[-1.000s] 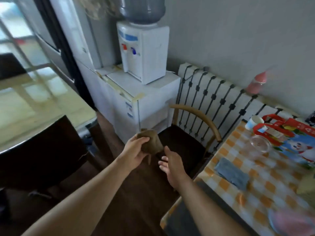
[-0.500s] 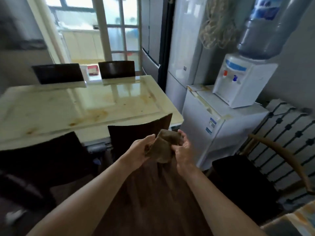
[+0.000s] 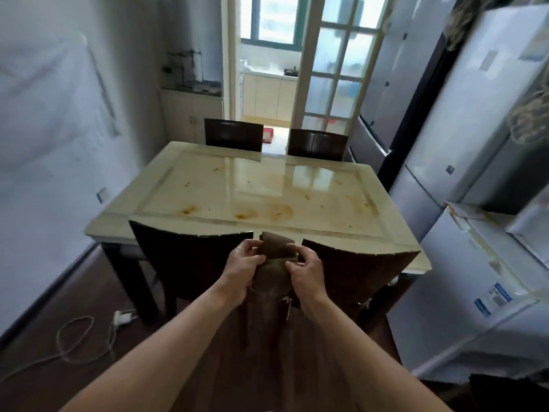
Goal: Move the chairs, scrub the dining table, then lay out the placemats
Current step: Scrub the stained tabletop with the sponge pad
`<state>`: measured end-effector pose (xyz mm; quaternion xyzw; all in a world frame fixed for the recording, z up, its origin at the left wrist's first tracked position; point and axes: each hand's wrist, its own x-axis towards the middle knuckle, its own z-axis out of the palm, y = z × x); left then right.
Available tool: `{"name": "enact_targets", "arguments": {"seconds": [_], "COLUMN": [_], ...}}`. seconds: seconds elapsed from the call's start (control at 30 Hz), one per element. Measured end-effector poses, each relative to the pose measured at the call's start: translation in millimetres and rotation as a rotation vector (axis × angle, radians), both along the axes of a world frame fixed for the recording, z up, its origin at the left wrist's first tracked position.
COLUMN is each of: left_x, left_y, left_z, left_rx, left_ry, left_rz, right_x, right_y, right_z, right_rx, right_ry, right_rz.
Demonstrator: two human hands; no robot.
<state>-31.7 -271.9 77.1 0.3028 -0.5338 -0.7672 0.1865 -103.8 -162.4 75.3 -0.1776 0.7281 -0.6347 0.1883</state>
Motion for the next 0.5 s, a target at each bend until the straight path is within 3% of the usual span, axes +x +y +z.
{"name": "enact_targets", "arguments": {"seconds": [0.13,0.27,0.43,0.5], "left_x": [1,-14,-50,-66], "left_y": [-46,-106,-183,-211], "left_z": [-6,-10,-6,-4], "left_rx": [0.023,0.035,0.012,0.021], "left_ry": [-0.001,0.016,0.024,0.003], "left_rz": [0.096,0.125,0.122,0.107], "right_x": [1,-19,-60,-73], "right_y": [-57,-122,-205,-235], "right_z": [-5,-10,-11,-13], "right_rx": [0.156,0.178,0.118,0.068], "right_ry": [0.125,0.173,0.113,-0.007], "right_rz": [0.128,0.201,0.248,0.267]}}
